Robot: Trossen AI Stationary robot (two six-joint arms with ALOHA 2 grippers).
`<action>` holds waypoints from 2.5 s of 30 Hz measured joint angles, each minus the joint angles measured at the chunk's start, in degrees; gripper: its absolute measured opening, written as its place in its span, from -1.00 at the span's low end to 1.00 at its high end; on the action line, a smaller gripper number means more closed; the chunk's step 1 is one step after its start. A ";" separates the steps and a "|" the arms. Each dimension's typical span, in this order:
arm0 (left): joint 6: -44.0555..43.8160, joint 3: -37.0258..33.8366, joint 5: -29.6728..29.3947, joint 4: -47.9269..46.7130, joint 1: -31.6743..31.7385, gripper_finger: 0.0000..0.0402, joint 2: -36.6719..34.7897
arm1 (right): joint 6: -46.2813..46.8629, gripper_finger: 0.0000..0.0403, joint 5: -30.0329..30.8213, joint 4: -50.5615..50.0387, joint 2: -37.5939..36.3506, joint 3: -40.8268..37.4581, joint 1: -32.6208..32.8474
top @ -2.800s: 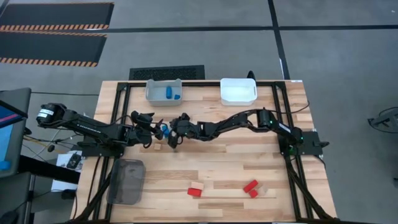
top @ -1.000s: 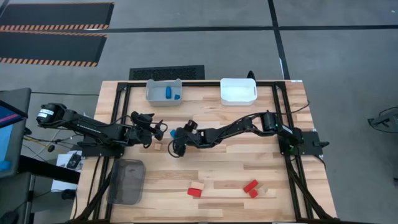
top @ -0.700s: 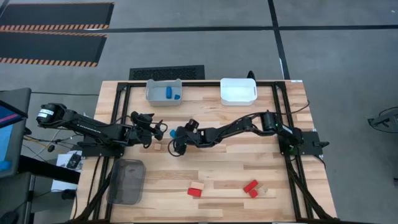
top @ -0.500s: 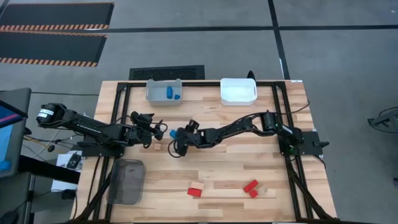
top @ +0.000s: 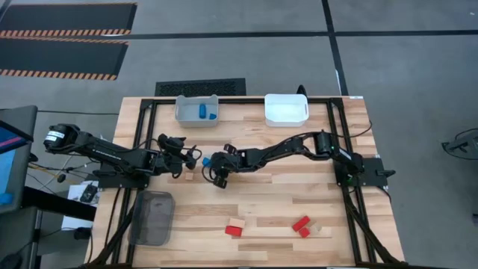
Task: Sort & place blocks by color
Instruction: Put the blue rectangle block into the gray bin
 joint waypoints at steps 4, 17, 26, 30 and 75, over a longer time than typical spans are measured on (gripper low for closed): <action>0.35 0.00 1.41 -0.33 -0.01 0.26 0.00 | -2.33 -0.33 0.00 -4.02 -1.65 -0.21 0.02; 0.46 0.00 1.98 0.16 -3.70 0.26 0.00 | -2.00 -0.34 -3.14 12.75 -18.58 -24.38 -4.75; 13.39 -0.02 7.30 16.83 -6.62 0.26 4.00 | -5.74 -0.33 -2.94 27.97 -29.69 -41.16 -2.65; 21.47 0.07 13.41 31.29 -6.68 0.26 11.76 | -9.70 -0.33 -3.09 30.82 -32.20 -42.62 -0.16; 36.37 7.85 28.39 58.72 -6.88 -0.41 34.12 | -20.76 -0.32 -11.92 28.54 -33.78 -42.75 3.72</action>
